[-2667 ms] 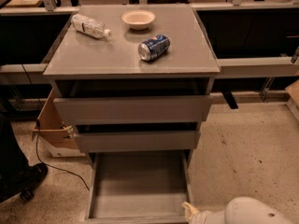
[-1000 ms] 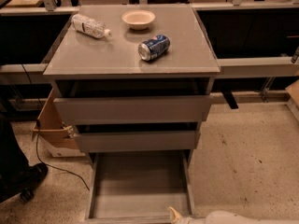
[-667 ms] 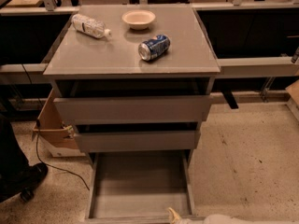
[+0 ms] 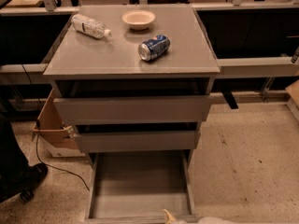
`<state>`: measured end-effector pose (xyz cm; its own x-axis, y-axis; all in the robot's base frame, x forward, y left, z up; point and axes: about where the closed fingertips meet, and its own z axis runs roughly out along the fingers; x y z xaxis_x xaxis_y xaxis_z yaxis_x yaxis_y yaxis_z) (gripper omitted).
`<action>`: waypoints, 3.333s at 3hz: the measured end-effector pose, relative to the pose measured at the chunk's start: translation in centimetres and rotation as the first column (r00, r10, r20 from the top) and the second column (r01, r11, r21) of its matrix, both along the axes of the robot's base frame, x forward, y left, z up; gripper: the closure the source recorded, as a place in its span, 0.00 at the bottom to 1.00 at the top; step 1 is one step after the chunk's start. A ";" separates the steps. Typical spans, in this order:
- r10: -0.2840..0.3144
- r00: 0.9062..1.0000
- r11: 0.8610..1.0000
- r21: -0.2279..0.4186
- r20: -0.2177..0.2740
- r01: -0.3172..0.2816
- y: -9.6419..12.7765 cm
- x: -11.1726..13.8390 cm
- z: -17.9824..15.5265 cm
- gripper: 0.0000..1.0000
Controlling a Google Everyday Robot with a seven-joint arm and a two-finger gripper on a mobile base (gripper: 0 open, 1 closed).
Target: Close bottom drawer
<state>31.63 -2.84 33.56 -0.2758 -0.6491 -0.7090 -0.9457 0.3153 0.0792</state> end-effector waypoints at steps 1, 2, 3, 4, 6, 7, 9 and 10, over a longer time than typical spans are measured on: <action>-0.014 1.000 0.999 0.037 -0.001 0.014 1.2 0.8 -3.7 0.00; -0.014 1.000 0.999 0.037 -0.001 0.014 1.2 0.8 -3.7 0.00; -0.019 1.000 0.999 0.033 0.013 0.018 1.1 1.4 -5.3 0.00; -0.023 0.999 1.000 0.004 0.028 0.023 0.4 2.7 -7.7 0.00; -0.038 0.998 0.995 -0.095 0.039 0.042 -2.1 3.5 -10.6 0.00; -0.028 0.999 0.988 -0.151 0.042 0.034 -2.5 3.5 -12.0 0.00; -0.027 0.997 0.971 -0.237 0.076 0.044 -3.7 5.2 -14.1 0.00; -0.046 0.991 0.960 -0.267 0.126 0.079 -5.2 7.1 -14.1 0.00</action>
Offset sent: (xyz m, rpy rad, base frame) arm 0.0083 0.0088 -0.0301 0.0277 -0.0056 -0.0099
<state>38.75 -8.06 19.45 -0.2477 -0.8053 -0.5387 -0.9209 0.3685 -0.1274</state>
